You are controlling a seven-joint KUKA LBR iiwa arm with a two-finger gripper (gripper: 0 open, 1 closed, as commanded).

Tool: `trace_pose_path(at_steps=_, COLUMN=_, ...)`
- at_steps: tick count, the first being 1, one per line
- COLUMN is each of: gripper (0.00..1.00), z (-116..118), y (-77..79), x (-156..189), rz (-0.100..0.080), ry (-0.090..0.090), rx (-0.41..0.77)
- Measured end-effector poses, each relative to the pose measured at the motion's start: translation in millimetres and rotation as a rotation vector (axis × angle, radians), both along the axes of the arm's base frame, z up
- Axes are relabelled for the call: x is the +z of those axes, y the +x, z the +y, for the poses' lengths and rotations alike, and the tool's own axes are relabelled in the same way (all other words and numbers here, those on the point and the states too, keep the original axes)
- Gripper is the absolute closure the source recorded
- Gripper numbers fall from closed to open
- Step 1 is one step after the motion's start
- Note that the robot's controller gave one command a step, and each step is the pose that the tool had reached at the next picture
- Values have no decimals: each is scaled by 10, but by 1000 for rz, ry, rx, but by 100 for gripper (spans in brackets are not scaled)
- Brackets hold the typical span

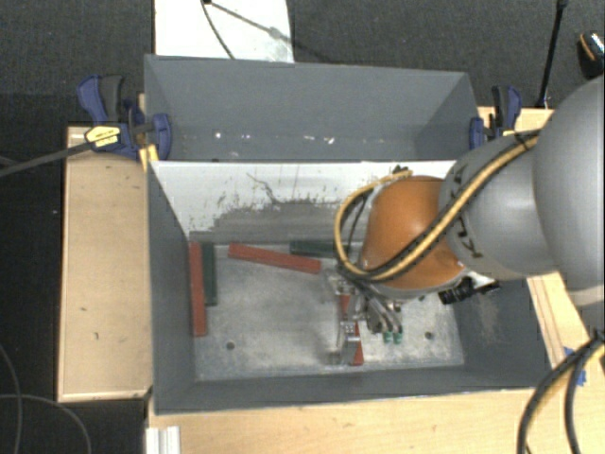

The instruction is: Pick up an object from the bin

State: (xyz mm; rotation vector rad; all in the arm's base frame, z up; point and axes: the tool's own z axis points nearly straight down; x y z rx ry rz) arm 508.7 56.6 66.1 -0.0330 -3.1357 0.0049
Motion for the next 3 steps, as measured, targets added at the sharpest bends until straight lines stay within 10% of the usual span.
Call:
trace_pose_path(at_steps=1, gripper=0, z=-775, y=-241, x=53, rz=-13, ry=2, rx=199)
trace_pose_path(at_steps=2, gripper=0, z=-1044, y=-110, x=43, rz=-10, ry=3, rx=326)
trace_pose_path(at_steps=3, gripper=0, z=-1459, y=-97, x=693, rz=-13, ry=1, rx=-38)
